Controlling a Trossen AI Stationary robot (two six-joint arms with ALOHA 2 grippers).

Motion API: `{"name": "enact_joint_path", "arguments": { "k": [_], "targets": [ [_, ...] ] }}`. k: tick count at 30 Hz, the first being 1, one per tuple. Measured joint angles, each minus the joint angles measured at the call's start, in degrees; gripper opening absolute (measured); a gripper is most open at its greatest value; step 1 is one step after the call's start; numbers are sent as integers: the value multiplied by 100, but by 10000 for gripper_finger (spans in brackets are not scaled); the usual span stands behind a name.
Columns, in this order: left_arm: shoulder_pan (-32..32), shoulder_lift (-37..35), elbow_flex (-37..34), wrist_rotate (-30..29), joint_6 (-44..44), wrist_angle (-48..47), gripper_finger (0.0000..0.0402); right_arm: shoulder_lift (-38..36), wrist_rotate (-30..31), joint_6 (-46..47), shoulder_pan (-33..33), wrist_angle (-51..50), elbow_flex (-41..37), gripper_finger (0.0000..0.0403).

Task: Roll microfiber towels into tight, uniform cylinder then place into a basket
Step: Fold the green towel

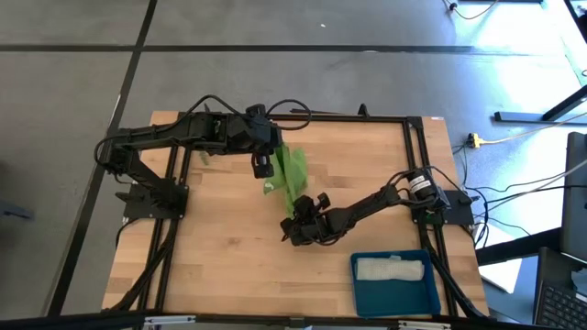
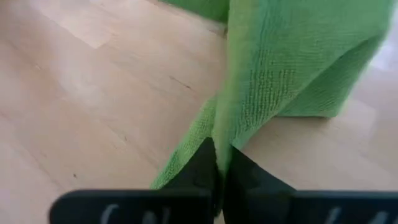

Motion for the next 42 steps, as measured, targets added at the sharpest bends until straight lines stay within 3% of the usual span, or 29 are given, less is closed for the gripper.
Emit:
{"name": "enact_joint_path", "arguments": {
  "k": [9,18,25,29,35,42],
  "targets": [
    [2,-198,-7,-395,125,-328,0,-1069,89,-17,-2,-1832,2,4],
    [79,-826,0,-519,-198,-744,0,-2720,169,-452,-69,-3801,2,3],
    [401,-946,-105,-522,-874,-1457,0,-4049,231,-1652,-404,-3904,4,3],
    [468,-939,-493,-416,-1023,-1521,0,-4471,-54,-2300,-672,-3793,7,3],
    [481,-935,-1320,-688,-858,-619,0,-4581,-830,-2942,-1155,-3766,7,3],
    [815,-931,-2088,-882,-97,766,0,-4552,-868,-3662,-1844,-3607,7,3]
  ]
}}
